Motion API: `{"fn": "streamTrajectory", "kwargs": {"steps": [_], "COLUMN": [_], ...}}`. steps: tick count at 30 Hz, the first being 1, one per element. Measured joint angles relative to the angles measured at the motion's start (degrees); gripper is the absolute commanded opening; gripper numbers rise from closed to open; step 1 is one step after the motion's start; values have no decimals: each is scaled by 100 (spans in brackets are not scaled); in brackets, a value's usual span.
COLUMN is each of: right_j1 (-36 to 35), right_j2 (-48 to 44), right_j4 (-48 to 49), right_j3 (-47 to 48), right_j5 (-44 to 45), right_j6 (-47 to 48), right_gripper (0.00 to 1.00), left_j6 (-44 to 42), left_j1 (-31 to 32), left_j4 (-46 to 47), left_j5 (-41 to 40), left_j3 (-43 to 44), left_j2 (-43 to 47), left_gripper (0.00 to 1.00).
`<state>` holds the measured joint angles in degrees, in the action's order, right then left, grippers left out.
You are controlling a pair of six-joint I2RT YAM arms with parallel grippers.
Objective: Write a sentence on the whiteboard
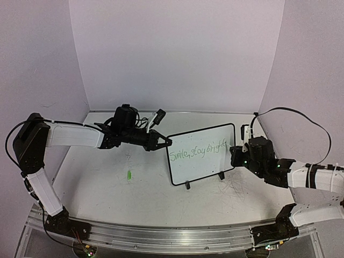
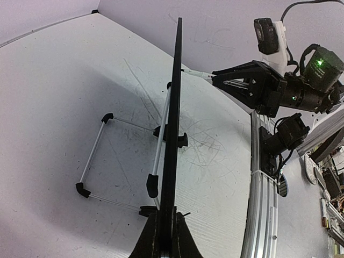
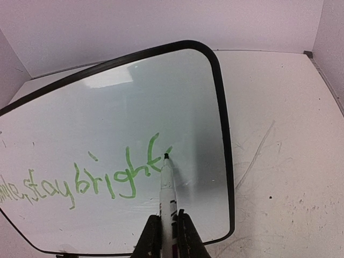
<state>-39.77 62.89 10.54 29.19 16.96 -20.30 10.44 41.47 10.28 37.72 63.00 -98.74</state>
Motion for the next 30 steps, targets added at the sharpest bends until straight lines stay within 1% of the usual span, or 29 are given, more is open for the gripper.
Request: {"fn": "streamTrajectory", "kwargs": {"steps": [30], "right_j1": [0], "right_j2": [0], "right_j4": [-247], "right_j3": [-7], "right_j5": [10], "right_j6": [-144], "right_gripper": [0], "left_j6": [2], "left_j1": [0], "left_j4": [0], "left_j5": [2], "left_j3": [0], "left_j2": [0], "left_gripper": [0]}}
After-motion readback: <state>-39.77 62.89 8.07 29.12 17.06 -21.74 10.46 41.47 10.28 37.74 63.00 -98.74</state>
